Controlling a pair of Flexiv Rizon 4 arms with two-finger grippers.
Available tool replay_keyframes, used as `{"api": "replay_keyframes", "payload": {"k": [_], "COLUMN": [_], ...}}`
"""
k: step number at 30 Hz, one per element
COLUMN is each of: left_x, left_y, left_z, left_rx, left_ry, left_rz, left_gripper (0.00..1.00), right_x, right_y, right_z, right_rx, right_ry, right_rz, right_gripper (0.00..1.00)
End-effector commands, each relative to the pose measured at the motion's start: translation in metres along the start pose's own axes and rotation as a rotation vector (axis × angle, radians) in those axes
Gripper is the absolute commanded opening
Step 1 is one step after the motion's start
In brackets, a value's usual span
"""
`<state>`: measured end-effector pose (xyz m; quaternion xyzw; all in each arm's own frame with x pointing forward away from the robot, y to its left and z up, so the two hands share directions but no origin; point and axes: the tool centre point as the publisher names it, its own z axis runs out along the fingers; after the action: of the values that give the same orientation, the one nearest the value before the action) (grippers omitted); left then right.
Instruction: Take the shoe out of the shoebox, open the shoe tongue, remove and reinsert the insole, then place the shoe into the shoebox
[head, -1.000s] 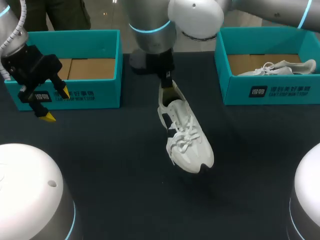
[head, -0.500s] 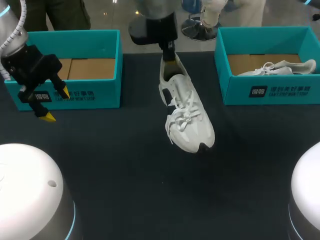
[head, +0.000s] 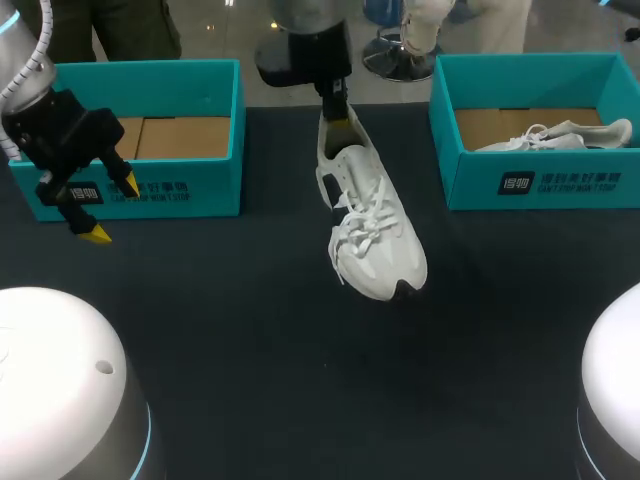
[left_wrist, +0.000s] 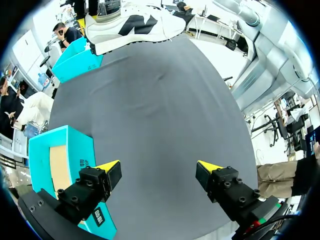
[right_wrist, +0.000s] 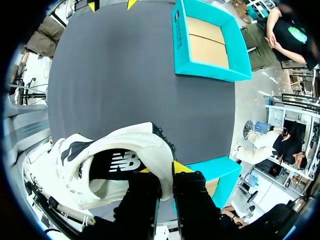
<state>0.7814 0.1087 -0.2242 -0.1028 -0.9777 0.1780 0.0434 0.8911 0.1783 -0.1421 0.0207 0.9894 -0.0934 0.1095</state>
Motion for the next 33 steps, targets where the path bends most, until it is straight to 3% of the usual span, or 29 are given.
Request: {"api": "replay_keyframes", "payload": {"k": [1,9,24,30,33], "left_x": [0.001,0.001,0.001,0.001,0.001], "left_y": [0.000,0.000,0.000,0.000,0.000], "left_z": [0.000,0.000,0.000,0.000,0.000], "left_rx": [-0.002,-0.002,-0.002,-0.002,-0.002], "left_ry": [0.000,0.000,0.000,0.000,0.000], "left_rz": [0.000,0.000,0.000,0.000,0.000], "left_gripper": [1.00,1.00,1.00,1.00,1.00], "right_x": [-0.001,-0.001,-0.126,-0.157,-0.157], "right_y": [0.000,0.000,-0.141,-0.188,-0.188], "right_z": [-0.002,-0.002,0.049,0.071,0.071], "right_rx": [0.003,0.003,0.024,0.056,0.056], "right_ry": [0.003,0.003,-0.053,-0.037,-0.037], "right_rz": [0.000,0.000,0.096,0.169,0.169], "right_gripper": [0.00,0.00,0.00,0.00,0.00]}}
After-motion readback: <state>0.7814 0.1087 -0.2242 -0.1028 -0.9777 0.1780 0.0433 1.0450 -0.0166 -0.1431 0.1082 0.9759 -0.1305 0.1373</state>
